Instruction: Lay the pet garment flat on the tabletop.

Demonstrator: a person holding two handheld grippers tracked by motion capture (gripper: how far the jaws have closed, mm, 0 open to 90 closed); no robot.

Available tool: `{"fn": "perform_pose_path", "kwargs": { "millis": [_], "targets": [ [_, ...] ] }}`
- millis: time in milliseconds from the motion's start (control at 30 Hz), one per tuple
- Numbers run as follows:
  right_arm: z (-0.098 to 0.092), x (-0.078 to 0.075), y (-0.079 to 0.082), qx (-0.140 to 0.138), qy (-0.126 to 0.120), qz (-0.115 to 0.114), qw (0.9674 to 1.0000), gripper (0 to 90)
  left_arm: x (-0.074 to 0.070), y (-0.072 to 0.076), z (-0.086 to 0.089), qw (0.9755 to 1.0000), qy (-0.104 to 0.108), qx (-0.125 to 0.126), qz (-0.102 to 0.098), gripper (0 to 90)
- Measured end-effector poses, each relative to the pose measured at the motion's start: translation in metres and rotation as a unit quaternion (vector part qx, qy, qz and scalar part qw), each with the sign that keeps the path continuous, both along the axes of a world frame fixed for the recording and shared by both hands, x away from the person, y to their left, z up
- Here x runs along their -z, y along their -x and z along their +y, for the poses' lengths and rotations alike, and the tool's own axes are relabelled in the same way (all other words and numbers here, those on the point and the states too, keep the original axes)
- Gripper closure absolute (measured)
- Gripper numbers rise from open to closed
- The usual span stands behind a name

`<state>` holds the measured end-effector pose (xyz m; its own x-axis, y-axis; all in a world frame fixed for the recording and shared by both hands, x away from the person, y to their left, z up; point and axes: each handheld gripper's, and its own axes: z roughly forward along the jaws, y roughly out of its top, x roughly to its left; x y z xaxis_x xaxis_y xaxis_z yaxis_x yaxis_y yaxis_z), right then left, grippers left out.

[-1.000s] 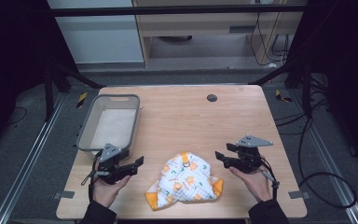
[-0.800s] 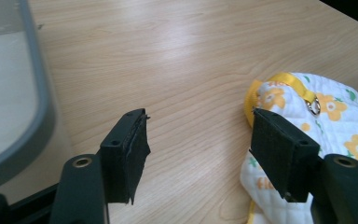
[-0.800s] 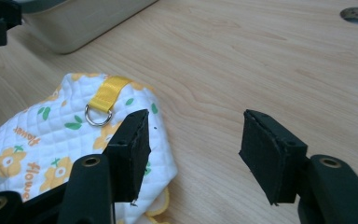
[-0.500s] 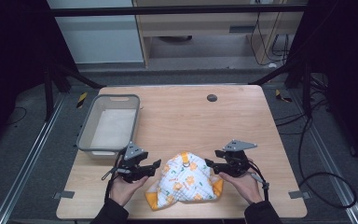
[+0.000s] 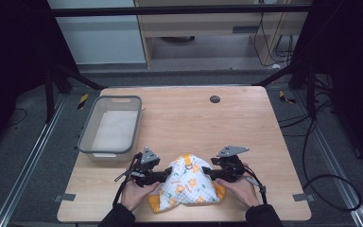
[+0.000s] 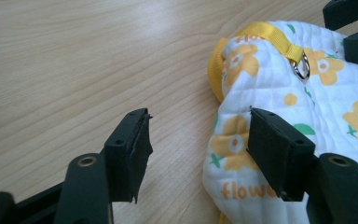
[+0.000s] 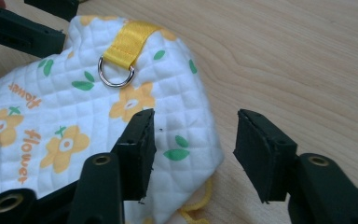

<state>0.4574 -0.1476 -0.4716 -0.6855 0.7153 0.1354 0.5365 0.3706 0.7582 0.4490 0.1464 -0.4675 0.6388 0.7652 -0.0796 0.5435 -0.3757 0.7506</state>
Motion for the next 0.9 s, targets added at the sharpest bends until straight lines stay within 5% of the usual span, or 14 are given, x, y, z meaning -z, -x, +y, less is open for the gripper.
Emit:
{"fn": "perform_pose_path", "kwargs": {
  "millis": [200,300,433,600,900],
  "targets": [
    [0.005,0.006,-0.002,-0.016,0.016,0.009,0.9997,60.6,0.005,-0.001,-0.002,0.9999,0.002,0.008,0.012,46.9],
    [0.006,0.007,-0.002,-0.016,0.023,0.013,0.9995,73.3,0.007,-0.001,-0.005,0.9994,0.006,0.02,0.026,63.8],
    [0.006,0.007,-0.002,-0.018,0.017,0.018,0.9995,79.1,0.013,-0.003,-0.009,0.9988,0.001,0.022,0.045,75.8],
    [0.007,0.003,0.0,-0.017,0.009,0.012,0.9997,81.5,0.012,-0.001,-0.012,0.999,-0.013,0.025,0.036,88.4],
    [0.001,-0.008,0.005,-0.017,-0.013,0.003,0.9998,82.4,-0.007,0.006,-0.005,0.999,0.016,0.038,0.018,89.5]
  ]
}}
